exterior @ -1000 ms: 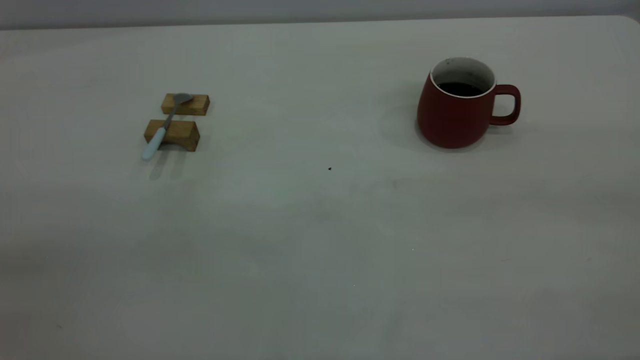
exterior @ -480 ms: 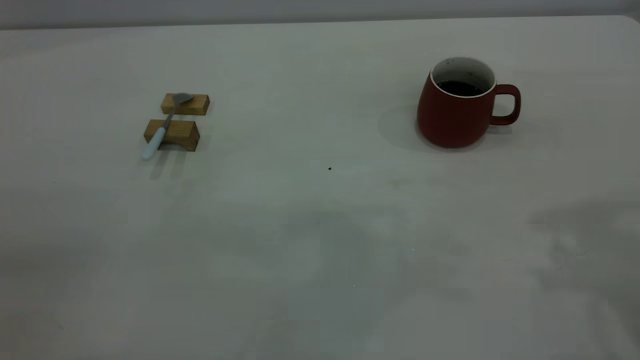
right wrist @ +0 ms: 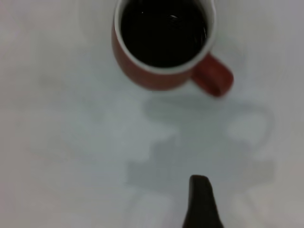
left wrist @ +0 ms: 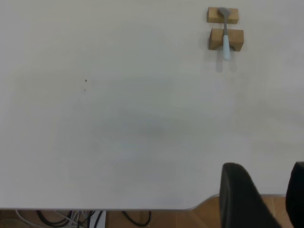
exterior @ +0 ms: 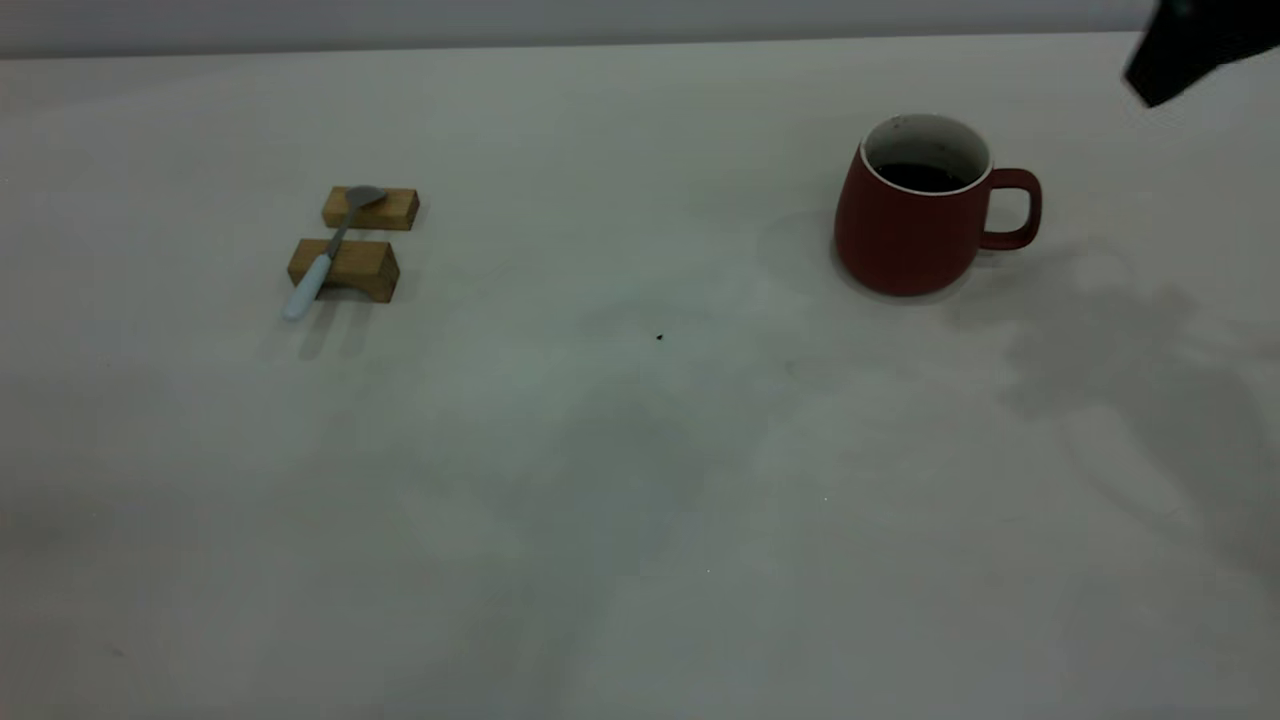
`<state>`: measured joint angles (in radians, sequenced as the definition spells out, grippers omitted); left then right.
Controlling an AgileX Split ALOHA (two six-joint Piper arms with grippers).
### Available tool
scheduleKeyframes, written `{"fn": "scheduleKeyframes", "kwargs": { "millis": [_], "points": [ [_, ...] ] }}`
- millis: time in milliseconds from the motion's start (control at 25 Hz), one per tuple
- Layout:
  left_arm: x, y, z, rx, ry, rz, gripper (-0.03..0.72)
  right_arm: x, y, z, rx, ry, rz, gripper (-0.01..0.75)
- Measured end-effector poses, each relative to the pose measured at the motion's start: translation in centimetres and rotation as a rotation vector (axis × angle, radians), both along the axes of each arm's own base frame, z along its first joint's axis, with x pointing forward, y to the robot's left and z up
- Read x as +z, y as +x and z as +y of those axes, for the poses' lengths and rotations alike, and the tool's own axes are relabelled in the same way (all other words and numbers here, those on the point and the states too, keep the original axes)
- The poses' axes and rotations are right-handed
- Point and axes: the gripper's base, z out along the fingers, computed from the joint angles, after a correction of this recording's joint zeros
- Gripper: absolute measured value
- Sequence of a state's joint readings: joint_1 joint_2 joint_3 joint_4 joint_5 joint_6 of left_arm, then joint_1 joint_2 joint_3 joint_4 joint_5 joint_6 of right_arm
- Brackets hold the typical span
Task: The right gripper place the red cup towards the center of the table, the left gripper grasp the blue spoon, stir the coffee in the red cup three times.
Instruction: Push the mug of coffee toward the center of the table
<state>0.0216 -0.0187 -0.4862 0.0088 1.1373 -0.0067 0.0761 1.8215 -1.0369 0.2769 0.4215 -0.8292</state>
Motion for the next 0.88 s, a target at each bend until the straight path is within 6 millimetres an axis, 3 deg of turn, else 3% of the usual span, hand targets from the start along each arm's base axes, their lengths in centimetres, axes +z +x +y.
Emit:
{"fn": "scheduleKeyframes", "kwargs": {
  "millis": [240, 360, 640, 880],
  "points": [
    [0.0, 0.0, 0.0, 0.000, 0.000, 0.000, 0.318, -4.1, 4.0, 0.3, 0.411, -0.193, -0.019, 0.572],
    [0.0, 0.0, 0.0, 0.000, 0.000, 0.000, 0.318, -6.3, 5.4, 0.1, 0.531, -0.245, -0.012, 0.572],
    [0.0, 0.0, 0.0, 0.000, 0.000, 0.000, 0.318, -9.5, 7.5, -0.9, 0.657, -0.298, -0.006, 0.572],
    [0.0, 0.0, 0.0, 0.000, 0.000, 0.000, 0.318, -11.7, 8.7, -0.9, 0.689, -0.245, -0.012, 0.572]
  ]
}}
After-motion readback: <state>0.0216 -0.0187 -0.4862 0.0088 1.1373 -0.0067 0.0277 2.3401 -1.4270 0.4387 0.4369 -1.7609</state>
